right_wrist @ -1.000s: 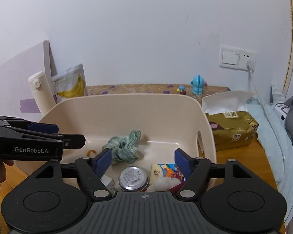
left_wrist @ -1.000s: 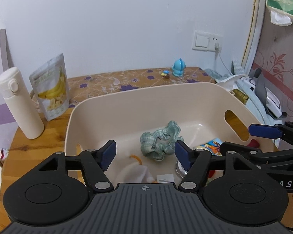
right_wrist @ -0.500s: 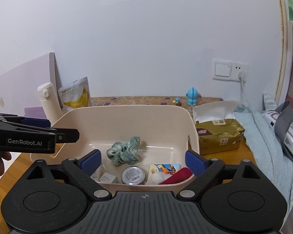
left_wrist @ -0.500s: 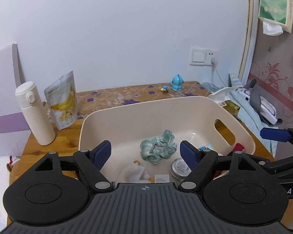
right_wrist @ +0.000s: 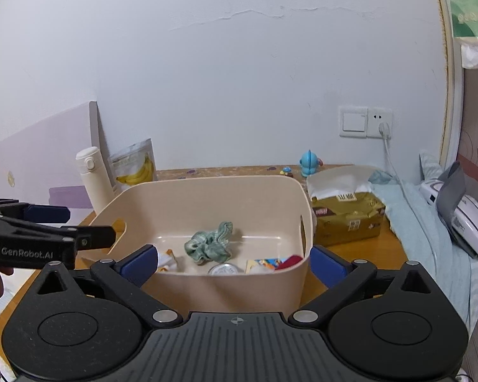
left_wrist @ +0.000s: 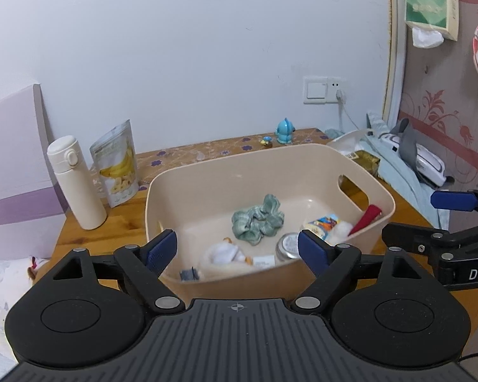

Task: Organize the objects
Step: 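Move both tools back toward the blue-and-white box and black cube, then grasp the blue-and-white box with left tool while right tool grasps black cube, then lift the box and cube and carry both over the beige bin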

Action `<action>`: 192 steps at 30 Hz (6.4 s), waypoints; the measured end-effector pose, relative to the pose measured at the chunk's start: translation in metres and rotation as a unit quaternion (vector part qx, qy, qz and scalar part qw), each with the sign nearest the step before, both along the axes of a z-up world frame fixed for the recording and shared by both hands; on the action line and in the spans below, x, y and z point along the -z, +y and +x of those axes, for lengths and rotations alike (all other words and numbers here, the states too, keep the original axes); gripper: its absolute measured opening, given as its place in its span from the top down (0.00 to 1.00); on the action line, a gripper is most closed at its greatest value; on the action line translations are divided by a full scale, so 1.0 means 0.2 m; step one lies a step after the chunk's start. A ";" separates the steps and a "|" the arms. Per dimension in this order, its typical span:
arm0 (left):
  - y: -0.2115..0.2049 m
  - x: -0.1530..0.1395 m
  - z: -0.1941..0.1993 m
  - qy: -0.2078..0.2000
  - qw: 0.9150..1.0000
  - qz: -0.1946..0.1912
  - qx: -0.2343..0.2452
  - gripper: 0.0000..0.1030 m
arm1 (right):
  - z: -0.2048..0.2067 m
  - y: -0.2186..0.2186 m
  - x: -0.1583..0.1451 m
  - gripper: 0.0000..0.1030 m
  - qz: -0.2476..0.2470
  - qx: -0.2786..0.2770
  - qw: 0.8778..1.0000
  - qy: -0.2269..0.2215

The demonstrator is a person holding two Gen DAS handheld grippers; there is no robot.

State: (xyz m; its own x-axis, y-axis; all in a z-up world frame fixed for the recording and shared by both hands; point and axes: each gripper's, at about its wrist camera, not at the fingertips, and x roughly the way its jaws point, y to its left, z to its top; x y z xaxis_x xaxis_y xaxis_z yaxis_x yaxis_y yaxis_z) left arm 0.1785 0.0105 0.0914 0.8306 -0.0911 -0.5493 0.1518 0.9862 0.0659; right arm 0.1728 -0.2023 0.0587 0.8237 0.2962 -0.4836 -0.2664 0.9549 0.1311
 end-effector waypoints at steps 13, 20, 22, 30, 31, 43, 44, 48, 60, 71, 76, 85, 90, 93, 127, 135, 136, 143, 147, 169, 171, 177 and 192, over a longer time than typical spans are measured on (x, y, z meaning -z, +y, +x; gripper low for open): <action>0.01 0.14 -0.16 0.023 1.000 0.012 0.004 0.17 | -0.13 0.00 0.09 0.00 -0.027 -0.001 0.999 0.019; 0.02 0.19 -0.23 0.029 0.999 0.012 0.001 0.17 | -0.17 -0.01 0.16 0.00 -0.028 0.002 0.999 0.032; 0.02 0.21 -0.24 0.034 0.999 0.013 0.000 0.17 | -0.19 0.00 0.19 0.00 -0.033 -0.001 0.999 0.036; 0.03 0.31 -0.24 0.061 0.998 0.004 -0.004 0.17 | -0.21 0.01 0.29 0.00 -0.048 -0.007 0.997 0.060; 0.02 0.33 -0.24 0.064 0.998 0.003 -0.003 0.17 | -0.21 0.01 0.30 0.00 -0.050 -0.007 0.997 0.063; 0.00 0.47 -0.22 0.098 0.995 0.000 0.007 0.17 | -0.20 0.00 0.42 0.00 -0.056 -0.011 0.994 0.099; 0.00 0.48 -0.22 0.102 0.995 -0.002 0.006 0.17 | -0.20 0.00 0.43 0.00 -0.057 -0.011 0.993 0.102; -0.01 0.53 -0.21 0.114 0.993 -0.002 0.006 0.17 | -0.20 -0.01 0.47 0.00 -0.059 -0.012 0.992 0.113; -0.04 0.61 -0.19 0.121 0.992 -0.002 0.016 0.17 | -0.18 -0.01 0.57 0.00 -0.065 -0.015 0.987 0.144; -0.06 0.67 -0.14 0.129 0.991 -0.013 0.027 0.17 | -0.15 0.00 0.63 0.00 -0.078 -0.014 0.984 0.161; -0.08 0.69 -0.12 0.132 0.991 -0.016 0.034 0.17 | -0.12 0.03 0.64 0.00 -0.090 -0.018 0.983 0.158; -0.07 0.71 -0.06 0.137 0.990 -0.022 0.026 0.17 | -0.10 0.07 0.65 0.00 -0.106 -0.020 0.984 0.145; -0.06 0.73 -0.04 0.136 0.990 -0.023 0.022 0.17 | -0.07 0.08 0.66 0.00 -0.104 -0.017 0.985 0.139; -0.06 0.73 -0.03 0.132 0.991 -0.018 0.022 0.17 | -0.05 0.08 0.66 0.00 -0.103 -0.016 0.985 0.137; 0.00 0.73 0.05 0.104 0.994 -0.013 0.006 0.49 | 0.06 0.15 0.68 0.24 -0.092 -0.034 0.991 0.095; 0.00 0.72 0.05 0.104 0.994 -0.012 0.010 0.54 | 0.05 0.17 0.66 0.47 -0.090 -0.040 0.991 0.090; 0.00 0.72 0.04 0.105 0.994 -0.012 0.010 0.54 | 0.04 0.17 0.66 0.51 -0.091 -0.040 0.991 0.090; 0.01 0.72 0.02 0.107 0.994 -0.019 0.013 0.54 | 0.03 0.15 0.64 0.71 -0.086 -0.034 0.992 0.091; 0.01 0.71 0.01 0.109 0.994 -0.019 0.013 0.55 | 0.01 0.14 0.63 0.71 -0.087 -0.035 0.991 0.092; 0.04 0.60 -0.16 0.082 0.997 -0.008 0.013 0.55 | -0.16 0.05 0.53 0.71 -0.075 -0.027 0.994 0.071; 0.04 0.59 -0.18 0.078 0.997 -0.007 0.015 0.55 | -0.18 0.05 0.51 0.71 -0.075 -0.026 0.995 0.067; 0.05 0.52 -0.22 0.062 0.998 -0.009 0.014 0.55 | -0.24 0.04 0.44 0.70 -0.080 -0.021 0.996 0.041; 0.06 0.35 -0.27 0.012 1.000 -0.001 0.018 0.55 | -0.28 0.02 0.31 0.70 -0.060 -0.014 0.998 0.003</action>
State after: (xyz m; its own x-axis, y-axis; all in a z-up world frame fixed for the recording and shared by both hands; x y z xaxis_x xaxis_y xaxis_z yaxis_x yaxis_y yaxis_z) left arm 0.1243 0.0221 0.0218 0.8137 -0.1215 -0.5684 0.1881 0.9803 0.0596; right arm 0.1163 -0.1986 -0.0033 0.8131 0.2590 -0.5212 -0.2927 0.9560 0.0184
